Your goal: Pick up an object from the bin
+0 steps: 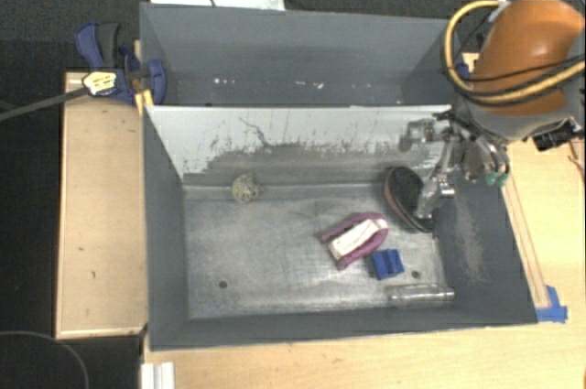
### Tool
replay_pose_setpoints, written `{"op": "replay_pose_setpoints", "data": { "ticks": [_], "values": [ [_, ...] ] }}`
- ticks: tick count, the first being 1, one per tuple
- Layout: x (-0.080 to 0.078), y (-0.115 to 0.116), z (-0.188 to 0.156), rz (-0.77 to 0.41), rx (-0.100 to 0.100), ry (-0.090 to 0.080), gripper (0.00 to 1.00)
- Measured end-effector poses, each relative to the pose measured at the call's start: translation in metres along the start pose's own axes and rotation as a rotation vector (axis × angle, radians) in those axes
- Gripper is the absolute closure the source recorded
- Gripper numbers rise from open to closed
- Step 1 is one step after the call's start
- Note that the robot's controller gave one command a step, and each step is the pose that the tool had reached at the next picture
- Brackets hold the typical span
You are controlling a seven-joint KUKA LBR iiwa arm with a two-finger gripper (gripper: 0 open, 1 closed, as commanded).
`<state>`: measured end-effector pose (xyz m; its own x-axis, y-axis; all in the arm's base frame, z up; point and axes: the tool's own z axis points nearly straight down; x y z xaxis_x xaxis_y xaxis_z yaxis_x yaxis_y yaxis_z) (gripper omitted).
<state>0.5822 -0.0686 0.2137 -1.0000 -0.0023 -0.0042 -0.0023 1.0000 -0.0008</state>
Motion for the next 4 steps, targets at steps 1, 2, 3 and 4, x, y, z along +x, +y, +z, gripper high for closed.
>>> {"op": "replay_pose_setpoints", "data": {
  "ticks": [1, 2, 3, 4],
  "values": [
    [0.001, 0.019, 0.115, -0.074, 0.000, -0.005, 0.00],
    [0.014, 0.052, 0.143, -0.010, -0.001, 0.004, 0.00],
    [-0.011, 0.029, 0.142, -0.524, -0.001, -0.002, 0.00],
    [-0.011, 0.028, 0.141, -0.521, 0.000, 0.000, 1.00]
  ]
}}
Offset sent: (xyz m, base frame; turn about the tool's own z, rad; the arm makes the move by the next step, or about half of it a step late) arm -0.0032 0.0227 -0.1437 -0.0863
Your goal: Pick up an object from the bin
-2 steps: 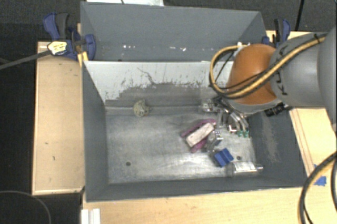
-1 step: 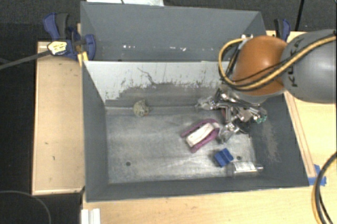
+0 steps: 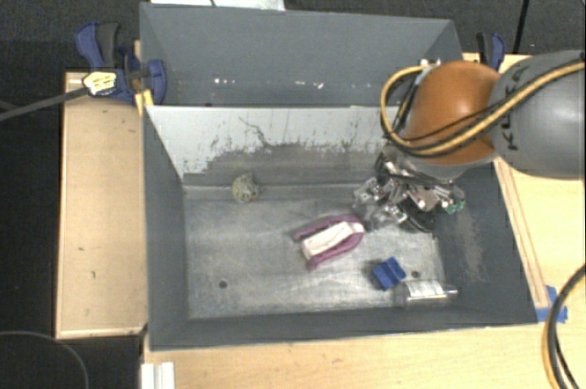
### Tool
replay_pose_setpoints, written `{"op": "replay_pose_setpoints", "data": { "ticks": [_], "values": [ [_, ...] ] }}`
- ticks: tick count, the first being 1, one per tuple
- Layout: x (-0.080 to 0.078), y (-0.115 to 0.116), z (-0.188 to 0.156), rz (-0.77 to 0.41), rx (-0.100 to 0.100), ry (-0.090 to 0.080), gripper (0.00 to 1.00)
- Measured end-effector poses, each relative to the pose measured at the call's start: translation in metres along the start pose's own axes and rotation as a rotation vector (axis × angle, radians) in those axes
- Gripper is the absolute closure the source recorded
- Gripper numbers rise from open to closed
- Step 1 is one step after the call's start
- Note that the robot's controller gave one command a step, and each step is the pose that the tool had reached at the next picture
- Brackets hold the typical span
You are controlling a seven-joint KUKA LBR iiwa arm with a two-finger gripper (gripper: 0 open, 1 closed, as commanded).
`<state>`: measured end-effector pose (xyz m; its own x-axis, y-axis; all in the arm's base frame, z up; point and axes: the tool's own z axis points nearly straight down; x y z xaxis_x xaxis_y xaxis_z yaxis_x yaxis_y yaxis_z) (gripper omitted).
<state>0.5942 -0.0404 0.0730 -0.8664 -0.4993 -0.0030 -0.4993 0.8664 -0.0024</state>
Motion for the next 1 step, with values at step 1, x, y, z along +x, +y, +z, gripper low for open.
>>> {"op": "replay_pose_setpoints", "data": {
  "ticks": [1],
  "values": [
    [-0.0005, 0.0011, 0.0013, 0.001, 0.000, -0.003, 0.00]
  ]
}}
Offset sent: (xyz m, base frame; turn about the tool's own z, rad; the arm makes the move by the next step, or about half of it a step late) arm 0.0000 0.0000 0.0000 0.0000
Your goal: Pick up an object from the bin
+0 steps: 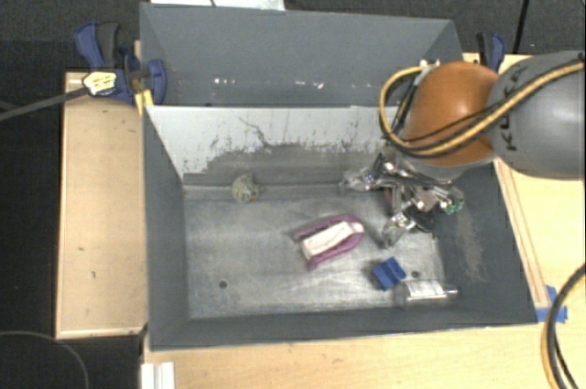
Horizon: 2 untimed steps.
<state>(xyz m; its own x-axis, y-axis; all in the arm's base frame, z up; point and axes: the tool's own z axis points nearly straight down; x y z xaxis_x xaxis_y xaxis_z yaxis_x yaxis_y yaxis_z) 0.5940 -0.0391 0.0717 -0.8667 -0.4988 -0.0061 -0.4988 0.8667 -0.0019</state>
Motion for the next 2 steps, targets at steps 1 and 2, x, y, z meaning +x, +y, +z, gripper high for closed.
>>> {"op": "replay_pose_setpoints", "data": {
  "ticks": [1, 2],
  "values": [
    [0.0179, 0.0807, -0.0073, 0.014, -0.007, 0.005, 0.00],
    [0.0189, 0.0747, -0.0067, 0.020, -0.002, 0.004, 1.00]
  ]
}}
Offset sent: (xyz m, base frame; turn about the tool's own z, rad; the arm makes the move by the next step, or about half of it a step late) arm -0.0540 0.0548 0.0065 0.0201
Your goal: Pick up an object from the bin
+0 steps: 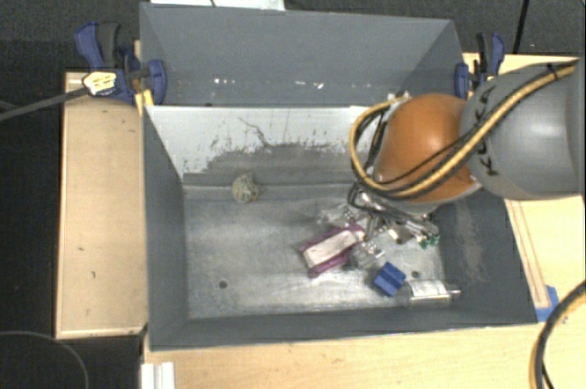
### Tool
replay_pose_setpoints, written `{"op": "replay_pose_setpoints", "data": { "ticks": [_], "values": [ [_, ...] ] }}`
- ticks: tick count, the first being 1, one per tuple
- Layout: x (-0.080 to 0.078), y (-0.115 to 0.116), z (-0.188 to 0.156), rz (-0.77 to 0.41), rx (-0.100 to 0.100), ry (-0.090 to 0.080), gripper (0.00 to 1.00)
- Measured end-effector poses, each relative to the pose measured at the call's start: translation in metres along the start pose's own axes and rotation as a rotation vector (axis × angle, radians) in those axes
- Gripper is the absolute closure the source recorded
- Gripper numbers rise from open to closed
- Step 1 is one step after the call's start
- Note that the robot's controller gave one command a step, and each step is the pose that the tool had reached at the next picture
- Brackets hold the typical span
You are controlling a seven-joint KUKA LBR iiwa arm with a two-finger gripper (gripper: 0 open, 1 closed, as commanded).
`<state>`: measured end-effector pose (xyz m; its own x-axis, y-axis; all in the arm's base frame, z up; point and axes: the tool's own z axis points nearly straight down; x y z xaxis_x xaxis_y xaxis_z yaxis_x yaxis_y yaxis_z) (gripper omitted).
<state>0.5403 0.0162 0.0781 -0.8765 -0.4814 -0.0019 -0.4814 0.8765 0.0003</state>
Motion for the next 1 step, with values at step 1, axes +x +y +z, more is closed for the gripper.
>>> {"op": "replay_pose_setpoints", "data": {
  "ticks": [1],
  "values": [
    [0.0076, 0.0162, -0.1335, -0.064, 0.004, -0.006, 1.00]
  ]
}}
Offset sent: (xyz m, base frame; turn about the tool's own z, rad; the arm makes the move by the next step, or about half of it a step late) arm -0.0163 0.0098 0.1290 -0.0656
